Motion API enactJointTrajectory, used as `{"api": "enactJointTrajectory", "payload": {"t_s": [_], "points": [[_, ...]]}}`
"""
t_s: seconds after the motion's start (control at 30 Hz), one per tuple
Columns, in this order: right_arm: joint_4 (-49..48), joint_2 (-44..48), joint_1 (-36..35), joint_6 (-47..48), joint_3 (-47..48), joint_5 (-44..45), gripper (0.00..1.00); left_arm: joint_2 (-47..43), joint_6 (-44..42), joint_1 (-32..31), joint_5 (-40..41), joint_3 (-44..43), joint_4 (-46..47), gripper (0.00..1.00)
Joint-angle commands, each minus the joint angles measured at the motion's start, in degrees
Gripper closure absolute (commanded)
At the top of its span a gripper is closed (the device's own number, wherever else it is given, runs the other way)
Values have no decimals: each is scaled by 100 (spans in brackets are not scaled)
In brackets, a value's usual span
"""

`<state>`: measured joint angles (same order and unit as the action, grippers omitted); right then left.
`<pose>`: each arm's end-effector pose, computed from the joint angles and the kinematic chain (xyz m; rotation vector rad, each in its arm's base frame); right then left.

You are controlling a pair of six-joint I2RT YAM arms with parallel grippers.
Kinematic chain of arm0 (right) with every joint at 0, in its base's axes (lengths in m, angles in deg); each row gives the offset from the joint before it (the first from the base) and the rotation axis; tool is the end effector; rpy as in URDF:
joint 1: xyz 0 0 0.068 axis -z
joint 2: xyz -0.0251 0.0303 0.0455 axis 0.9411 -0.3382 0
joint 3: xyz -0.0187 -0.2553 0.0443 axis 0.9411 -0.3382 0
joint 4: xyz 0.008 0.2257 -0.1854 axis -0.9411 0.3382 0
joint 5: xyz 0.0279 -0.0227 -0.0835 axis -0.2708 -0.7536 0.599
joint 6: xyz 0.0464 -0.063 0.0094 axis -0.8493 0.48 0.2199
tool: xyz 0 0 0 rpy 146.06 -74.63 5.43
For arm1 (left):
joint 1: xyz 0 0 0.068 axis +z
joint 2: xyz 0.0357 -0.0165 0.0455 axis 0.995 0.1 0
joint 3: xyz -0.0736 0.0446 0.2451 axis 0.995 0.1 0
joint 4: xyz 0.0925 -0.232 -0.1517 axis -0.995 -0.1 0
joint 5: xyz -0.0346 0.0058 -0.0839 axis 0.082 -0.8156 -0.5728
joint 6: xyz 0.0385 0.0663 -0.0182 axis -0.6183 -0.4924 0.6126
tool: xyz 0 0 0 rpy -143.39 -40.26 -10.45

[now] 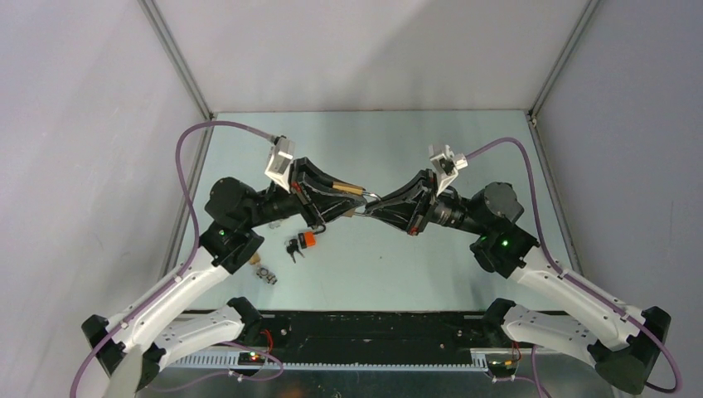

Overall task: Lock with the key
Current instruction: Lock the lock.

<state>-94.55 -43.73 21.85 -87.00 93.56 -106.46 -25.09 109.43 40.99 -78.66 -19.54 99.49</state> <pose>0.1574 0.2318 0.4003 -0.7929 1.2321 1.4415 0.1670 -0.2130 0.4163 0.7651 1.2490 -1.4758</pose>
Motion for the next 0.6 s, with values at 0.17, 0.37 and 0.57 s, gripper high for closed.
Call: {"api": "enactJointTrajectory", "payload": {"t_s": [0.17,0.37,0.57], "points": [[-131,-348,-408,-180,630,-364,100,1096,-94,-433,-281,309,-1154,100],[418,-60,167,-265,363,-132,100,761,173,-17,-288,262,-1160,95],[755,226,557,-38,195,21,100,434,-102,301,-429,304,-1409,16]]}}
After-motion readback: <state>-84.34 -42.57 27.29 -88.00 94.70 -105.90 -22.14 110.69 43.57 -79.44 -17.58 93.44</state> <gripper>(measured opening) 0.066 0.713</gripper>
